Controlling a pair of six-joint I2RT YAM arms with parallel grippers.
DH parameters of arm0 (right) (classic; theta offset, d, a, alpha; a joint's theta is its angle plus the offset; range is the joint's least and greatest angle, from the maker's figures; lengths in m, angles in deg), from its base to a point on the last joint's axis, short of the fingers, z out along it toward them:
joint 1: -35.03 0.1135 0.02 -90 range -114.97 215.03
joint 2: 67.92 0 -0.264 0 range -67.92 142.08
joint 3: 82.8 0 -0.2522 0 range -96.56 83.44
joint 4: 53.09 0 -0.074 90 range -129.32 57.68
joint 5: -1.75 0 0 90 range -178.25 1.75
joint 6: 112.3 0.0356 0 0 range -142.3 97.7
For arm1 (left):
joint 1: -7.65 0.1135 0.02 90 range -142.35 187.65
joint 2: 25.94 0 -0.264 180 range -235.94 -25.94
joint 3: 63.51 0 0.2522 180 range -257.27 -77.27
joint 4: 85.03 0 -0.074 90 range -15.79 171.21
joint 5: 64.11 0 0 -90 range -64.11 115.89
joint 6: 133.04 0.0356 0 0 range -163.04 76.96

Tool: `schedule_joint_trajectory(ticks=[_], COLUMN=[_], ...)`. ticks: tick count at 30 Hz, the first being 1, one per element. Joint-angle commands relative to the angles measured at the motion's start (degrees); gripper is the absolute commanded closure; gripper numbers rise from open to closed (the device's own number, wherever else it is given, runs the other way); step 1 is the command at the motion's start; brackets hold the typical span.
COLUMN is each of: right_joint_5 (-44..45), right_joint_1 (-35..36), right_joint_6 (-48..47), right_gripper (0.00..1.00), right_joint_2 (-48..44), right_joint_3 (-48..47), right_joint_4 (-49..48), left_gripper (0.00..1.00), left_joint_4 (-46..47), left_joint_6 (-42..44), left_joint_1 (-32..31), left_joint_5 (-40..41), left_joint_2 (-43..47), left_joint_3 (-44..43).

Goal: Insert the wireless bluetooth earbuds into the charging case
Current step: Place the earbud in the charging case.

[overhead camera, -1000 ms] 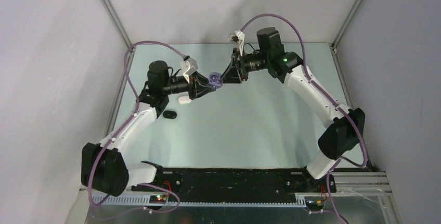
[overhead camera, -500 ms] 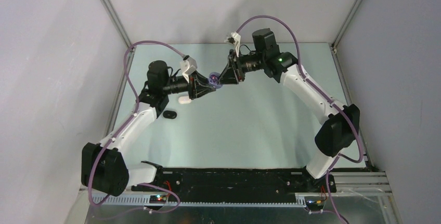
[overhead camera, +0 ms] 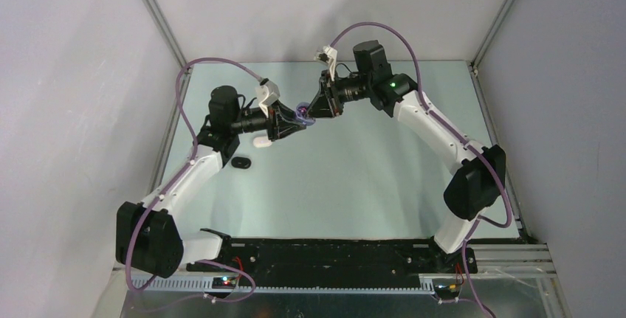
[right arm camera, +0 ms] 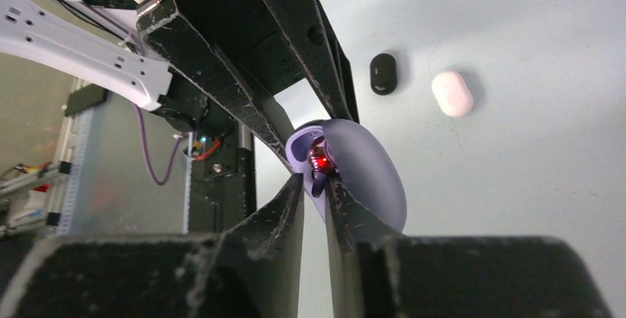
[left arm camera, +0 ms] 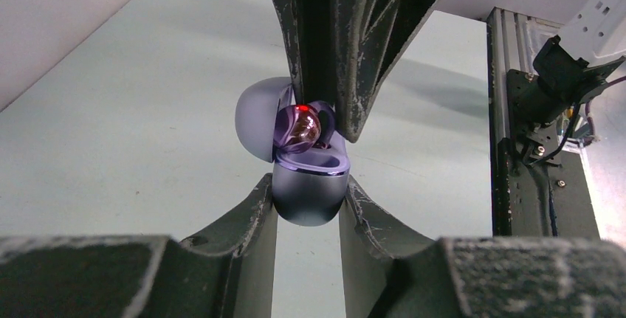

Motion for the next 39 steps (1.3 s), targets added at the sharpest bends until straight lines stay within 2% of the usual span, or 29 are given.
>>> schedule_joint_trajectory(ticks=[1,5,8,14,20,27,34,39], right_joint_5=[1.9,1.9,1.4,3.8,6.2,7.7,9.0,9.7], right_joint_1=[0.2,0.6,1.5,4.6,6.7,6.8,6.5,6.4], right_joint_6=[-1.1,-5.1,-11.6,-24.6,-30.1,-32.4,-29.7,-28.6], right_gripper=[0.83,0.97,1.00,1.00,1.00,1.00,1.00,1.00], right_joint_2=[-0.1,-0.5,-1.0,-2.3,-2.9,-3.4,-4.1,-4.6], right_joint_3=[-2.9,-3.3,-3.5,-3.9,-4.0,-4.6,-4.0,-3.8], right_joint_4=[-1.3,0.9,4.2,11.0,13.0,15.0,14.0,13.4], left_gripper=[1.00,1.00,1.00,1.00,1.00,1.00,1.00,1.00], left_joint_4=[1.7,0.3,-3.0,-11.9,-15.9,-15.2,-15.4,-19.9], left_joint_6=[0.9,2.9,5.6,13.9,16.4,15.5,15.5,20.1], left_joint_1=[0.2,0.1,0.2,0.1,-0.2,-0.2,-0.2,-0.5], left_joint_5=[-1.7,-1.9,-1.8,-1.1,-0.9,-0.9,-1.0,-0.7], left_joint_2=[0.2,0.0,-0.2,-0.8,-1.4,-1.2,-1.0,-1.1], left_joint_3=[-2.8,-3.1,-4.0,-6.9,-8.6,-8.5,-8.4,-9.5])
